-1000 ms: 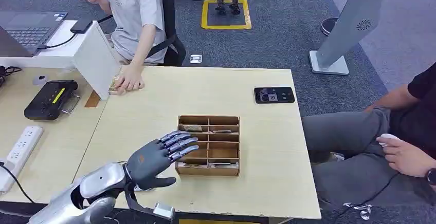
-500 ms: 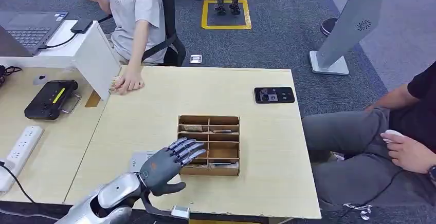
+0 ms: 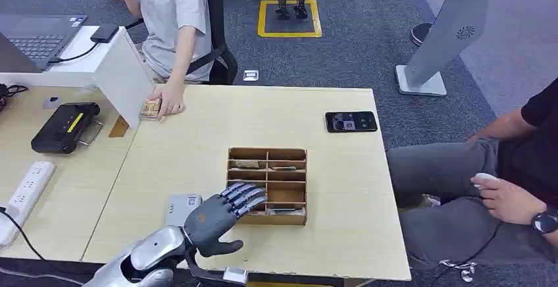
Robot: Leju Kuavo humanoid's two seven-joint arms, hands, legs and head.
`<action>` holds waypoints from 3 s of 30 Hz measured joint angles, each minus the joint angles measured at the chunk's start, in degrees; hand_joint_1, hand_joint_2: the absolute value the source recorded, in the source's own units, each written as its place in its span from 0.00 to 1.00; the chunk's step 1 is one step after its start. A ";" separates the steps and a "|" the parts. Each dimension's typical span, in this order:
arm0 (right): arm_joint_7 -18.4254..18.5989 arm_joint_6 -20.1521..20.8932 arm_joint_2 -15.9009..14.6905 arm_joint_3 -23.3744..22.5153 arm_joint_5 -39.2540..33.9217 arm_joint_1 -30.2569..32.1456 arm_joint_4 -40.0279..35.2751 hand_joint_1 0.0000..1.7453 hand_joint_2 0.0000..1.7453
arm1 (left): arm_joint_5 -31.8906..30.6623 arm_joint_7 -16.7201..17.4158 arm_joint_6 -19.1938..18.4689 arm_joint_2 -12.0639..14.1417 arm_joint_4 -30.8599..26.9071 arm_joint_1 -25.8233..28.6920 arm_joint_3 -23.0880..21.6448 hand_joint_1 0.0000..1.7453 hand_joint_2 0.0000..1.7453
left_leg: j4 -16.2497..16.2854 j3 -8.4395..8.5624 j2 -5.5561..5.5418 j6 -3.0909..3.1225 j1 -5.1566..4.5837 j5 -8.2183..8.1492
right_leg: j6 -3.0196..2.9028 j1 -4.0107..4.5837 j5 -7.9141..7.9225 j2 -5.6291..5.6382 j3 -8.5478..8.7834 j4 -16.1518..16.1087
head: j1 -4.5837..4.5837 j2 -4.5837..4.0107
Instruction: Pass the card to the sensor for recognition and then transmit it.
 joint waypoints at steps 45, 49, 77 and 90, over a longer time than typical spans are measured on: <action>0.35 -0.04 0.00 0.52 0.44 -0.04 -0.63 0.00 0.00 | 0.41 3.06 3.76 -4.24 7.65 0.81 3.32 1.00 1.00 | 0.00 0.01 -0.01 0.00 0.00 0.00 | 0.00 0.00 0.00 -0.02 0.01 0.00 | -0.02 0.00; 0.35 -0.04 0.00 0.52 0.44 -0.05 -0.74 0.00 0.00 | 0.42 2.97 3.74 -4.26 7.67 0.96 3.67 1.00 1.00 | 0.00 0.01 -0.01 0.00 0.01 0.00 | 0.00 0.00 0.00 -0.02 0.01 0.00 | -0.02 0.00; -1.29 0.26 -0.13 1.84 1.03 0.08 -0.85 0.00 0.00 | 22.66 1.60 -12.11 11.74 -12.33 -28.28 22.03 1.00 1.00 | 0.00 -0.01 -0.01 -0.05 0.09 0.17 | -0.14 0.10 0.12 -0.05 -0.01 0.03 | -0.02 0.00; -1.46 0.46 -0.13 2.95 2.25 -0.11 -0.63 0.00 0.00 | 16.70 8.13 -10.78 10.75 -11.10 -31.83 22.03 1.00 1.00 | 0.01 0.00 -0.01 -0.04 0.07 0.17 | -0.12 0.08 0.13 -0.05 -0.04 0.03 | -0.04 0.00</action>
